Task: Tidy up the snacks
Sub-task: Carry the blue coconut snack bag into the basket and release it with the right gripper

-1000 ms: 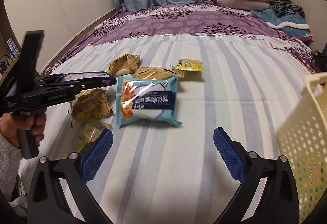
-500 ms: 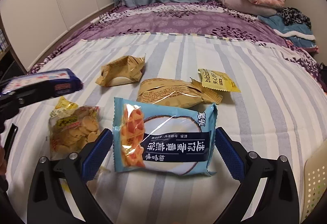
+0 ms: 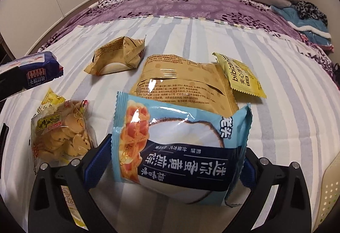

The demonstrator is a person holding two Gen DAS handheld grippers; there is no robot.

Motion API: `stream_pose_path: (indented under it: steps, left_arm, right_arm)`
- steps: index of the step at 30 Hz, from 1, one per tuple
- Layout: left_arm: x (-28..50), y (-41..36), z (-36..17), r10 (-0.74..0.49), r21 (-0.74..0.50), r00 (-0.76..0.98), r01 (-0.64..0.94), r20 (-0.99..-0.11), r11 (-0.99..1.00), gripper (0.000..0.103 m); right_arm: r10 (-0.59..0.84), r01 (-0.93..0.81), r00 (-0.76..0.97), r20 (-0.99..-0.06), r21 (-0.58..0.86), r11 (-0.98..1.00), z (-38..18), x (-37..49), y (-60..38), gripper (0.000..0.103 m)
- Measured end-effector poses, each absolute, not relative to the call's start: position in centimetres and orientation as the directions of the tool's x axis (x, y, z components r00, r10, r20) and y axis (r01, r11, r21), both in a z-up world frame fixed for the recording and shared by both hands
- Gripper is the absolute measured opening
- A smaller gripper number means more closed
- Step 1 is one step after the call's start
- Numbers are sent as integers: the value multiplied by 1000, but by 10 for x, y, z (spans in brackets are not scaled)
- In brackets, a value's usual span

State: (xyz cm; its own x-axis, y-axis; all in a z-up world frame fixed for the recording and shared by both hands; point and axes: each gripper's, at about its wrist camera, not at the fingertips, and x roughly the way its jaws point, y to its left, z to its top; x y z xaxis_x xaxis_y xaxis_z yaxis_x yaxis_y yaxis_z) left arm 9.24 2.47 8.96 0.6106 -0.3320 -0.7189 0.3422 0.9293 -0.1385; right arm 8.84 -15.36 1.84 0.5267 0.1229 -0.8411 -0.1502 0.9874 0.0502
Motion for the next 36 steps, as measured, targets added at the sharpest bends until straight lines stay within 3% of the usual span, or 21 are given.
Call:
stream_pose_path:
  steps: [9, 36]
  left_arm:
    - [84, 23, 100, -336, -136, 622, 346, -708, 928, 45]
    - [54, -28, 152, -370, -64, 654, 442, -660, 895, 45]
  right_arm:
    - [105, -129, 563, -820, 38, 991, 31, 71, -166, 84]
    - [139, -25, 747, -650, 182, 983, 122, 13, -242, 84]
